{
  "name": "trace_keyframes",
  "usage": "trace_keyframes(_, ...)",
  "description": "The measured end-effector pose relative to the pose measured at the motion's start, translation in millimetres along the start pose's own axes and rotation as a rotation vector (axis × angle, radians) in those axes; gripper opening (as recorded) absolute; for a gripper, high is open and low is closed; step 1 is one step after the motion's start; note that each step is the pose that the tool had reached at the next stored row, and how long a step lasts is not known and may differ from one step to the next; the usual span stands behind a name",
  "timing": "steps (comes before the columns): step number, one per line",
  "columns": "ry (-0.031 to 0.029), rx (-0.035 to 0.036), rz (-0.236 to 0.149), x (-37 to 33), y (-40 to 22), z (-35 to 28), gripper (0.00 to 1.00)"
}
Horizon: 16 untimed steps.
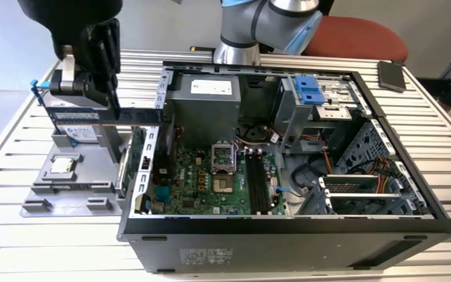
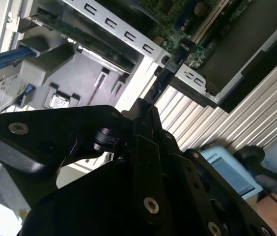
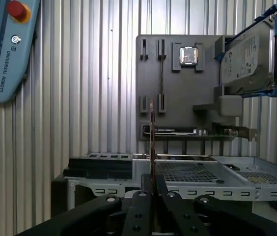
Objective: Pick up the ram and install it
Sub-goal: 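Pick up the ram and move it above insertion slot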
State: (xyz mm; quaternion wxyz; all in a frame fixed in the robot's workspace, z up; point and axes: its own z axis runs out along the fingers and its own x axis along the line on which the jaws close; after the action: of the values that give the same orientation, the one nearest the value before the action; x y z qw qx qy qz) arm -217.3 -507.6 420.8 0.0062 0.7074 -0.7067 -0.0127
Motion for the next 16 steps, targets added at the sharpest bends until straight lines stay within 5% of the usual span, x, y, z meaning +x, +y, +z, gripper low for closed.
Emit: trace_keyframes(16,0.0,-0.0027,0.0,0.0,-37.0,-1.0,0.0)
